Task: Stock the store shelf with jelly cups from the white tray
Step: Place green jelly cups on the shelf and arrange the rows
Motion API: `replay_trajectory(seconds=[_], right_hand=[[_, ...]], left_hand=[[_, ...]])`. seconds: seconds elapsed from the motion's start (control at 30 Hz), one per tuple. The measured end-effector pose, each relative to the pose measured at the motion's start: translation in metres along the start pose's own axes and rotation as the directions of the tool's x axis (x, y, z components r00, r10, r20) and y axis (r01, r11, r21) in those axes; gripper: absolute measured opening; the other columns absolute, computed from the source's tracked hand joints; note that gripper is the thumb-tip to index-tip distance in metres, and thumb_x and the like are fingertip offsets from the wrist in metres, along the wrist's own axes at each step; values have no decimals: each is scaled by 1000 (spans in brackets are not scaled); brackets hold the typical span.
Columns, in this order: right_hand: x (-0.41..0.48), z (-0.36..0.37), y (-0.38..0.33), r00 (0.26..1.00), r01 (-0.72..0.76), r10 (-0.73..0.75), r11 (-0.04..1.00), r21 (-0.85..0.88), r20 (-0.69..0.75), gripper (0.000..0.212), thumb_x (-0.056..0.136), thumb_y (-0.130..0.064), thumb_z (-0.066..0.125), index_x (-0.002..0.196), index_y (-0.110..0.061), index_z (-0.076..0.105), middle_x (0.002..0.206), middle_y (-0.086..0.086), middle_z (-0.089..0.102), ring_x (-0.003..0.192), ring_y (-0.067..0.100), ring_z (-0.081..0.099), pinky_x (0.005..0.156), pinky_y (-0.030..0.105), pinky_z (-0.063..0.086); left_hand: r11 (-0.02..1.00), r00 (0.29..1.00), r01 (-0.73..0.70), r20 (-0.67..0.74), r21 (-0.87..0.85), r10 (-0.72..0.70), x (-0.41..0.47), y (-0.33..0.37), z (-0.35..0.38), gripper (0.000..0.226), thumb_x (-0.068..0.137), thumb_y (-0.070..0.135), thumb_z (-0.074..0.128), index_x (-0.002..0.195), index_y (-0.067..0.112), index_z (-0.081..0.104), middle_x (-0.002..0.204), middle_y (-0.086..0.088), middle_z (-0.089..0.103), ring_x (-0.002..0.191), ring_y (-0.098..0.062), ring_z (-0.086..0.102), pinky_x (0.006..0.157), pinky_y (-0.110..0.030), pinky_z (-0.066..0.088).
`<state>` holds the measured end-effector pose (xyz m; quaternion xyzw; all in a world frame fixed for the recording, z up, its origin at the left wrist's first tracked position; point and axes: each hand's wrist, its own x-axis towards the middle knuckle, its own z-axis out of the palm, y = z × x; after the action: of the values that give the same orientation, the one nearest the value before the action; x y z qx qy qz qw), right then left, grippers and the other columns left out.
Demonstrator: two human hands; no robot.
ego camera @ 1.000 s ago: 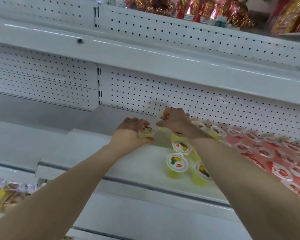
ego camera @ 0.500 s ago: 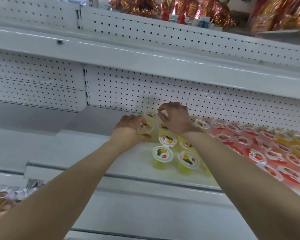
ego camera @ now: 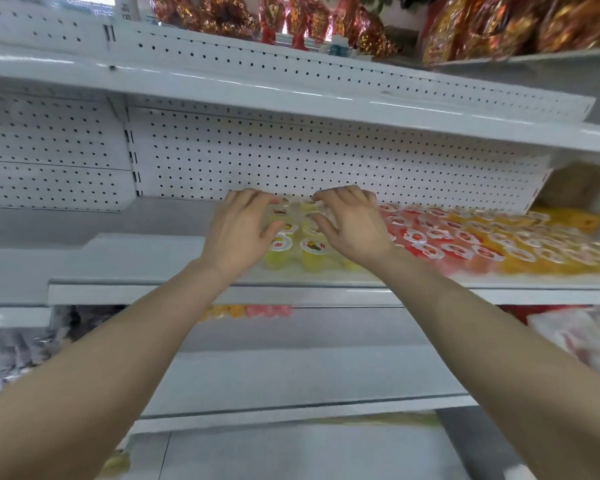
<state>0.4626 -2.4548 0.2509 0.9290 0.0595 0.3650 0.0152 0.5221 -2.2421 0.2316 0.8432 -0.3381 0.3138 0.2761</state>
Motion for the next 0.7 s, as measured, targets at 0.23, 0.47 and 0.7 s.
replay_trajectory(seconds=[0.23,0.47,0.7], right_hand=[[-141,-70,37,992,-119,122,987,-110,13,36,92,-40,50,120,-19,62,113,1,66,109,31,54,91,46,40],[-287,-124,105,966,-236,252,949,-207,54,39,92,-42,50,120,-18,62,109,2,67,104,32,57,86,44,38],[-417,-163,212,930,-347,367,899,-269,29,38,87,-38,55,115,-15,65,105,5,67,102,33,57,86,43,37]], left_hand=[[983,991,-123,36,-134,129,-64,103,25,35,91,35,62,121,17,61,117,-5,59,110,-29,49,94,-38,40],[940,946,-226,174,-254,274,-114,218,85,37,89,35,66,120,18,62,117,-3,60,112,-27,51,94,-37,42],[888,867,-303,285,-347,408,-132,348,187,37,89,37,64,121,19,62,118,-4,60,110,-26,51,90,-37,42]])
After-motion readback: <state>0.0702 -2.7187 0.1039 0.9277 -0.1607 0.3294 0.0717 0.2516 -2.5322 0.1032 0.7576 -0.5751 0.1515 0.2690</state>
